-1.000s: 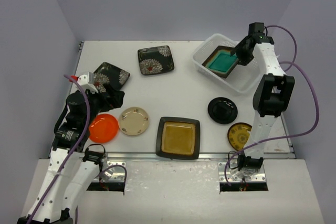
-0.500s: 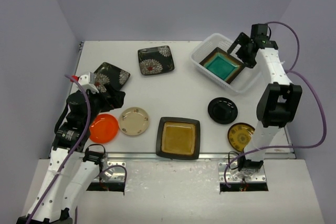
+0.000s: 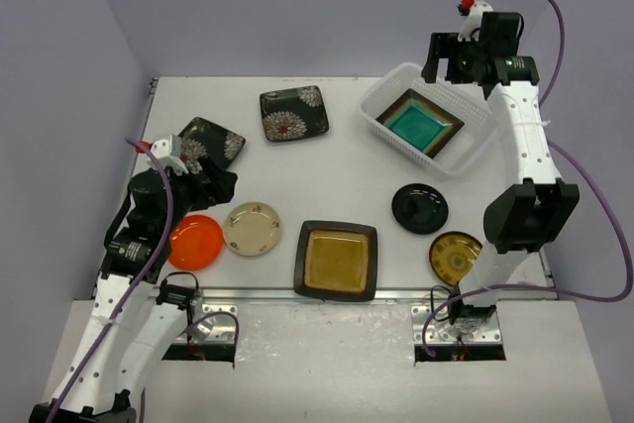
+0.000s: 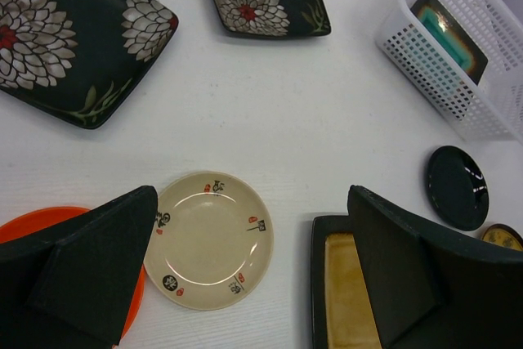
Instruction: Place the plates into the plastic bin on the countertop
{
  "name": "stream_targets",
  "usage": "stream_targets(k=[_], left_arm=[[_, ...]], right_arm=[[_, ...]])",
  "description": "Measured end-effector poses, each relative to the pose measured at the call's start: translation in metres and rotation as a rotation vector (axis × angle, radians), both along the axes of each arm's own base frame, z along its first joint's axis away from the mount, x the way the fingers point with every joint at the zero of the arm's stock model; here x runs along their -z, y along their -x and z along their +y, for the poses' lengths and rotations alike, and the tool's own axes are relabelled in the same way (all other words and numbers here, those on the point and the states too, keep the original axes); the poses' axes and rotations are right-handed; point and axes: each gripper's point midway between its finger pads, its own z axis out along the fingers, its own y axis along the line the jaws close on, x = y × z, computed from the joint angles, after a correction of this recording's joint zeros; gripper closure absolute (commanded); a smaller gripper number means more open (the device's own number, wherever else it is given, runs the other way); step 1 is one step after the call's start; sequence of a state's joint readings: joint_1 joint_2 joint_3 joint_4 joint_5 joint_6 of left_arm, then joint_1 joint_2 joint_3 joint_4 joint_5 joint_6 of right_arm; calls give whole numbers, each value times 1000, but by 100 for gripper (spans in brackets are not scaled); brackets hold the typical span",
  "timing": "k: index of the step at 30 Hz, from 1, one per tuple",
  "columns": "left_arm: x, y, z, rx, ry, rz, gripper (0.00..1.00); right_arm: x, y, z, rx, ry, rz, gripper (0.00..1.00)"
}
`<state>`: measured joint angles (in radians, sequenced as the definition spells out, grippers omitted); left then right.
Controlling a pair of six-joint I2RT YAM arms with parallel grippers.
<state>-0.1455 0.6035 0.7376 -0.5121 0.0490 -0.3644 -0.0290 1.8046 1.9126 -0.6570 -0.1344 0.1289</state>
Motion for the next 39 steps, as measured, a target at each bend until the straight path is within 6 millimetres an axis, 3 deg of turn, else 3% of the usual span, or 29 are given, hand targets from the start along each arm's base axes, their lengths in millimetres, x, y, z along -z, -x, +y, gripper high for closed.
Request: stream_targets(k=[9,15,18,23,30,35,39], left_arm=[[5,-2,0,-1,-4,19,0],[6,-2,-2,8,-5,25,0],[6,-2,-3,8,-5,25,0],[5,-2,-1,-1,-8,18,0],[16,-11,-2,-11,-9,88,0],[39,-35,-23,36,61,215,0],[89,-36,-63,152,128,386,0]], right_arm=[[13,28,-17,-9,52,95,1],[9,61,-70,73,13,99,1],[-6,71,-73,74,-17,62,1],[-19,64,-23,-38,-92,18,1],[5,72,78,-174,-167,95,1],[53,109,140,-246,-183,218,1],[114,174,152,-272,-220,369,1]])
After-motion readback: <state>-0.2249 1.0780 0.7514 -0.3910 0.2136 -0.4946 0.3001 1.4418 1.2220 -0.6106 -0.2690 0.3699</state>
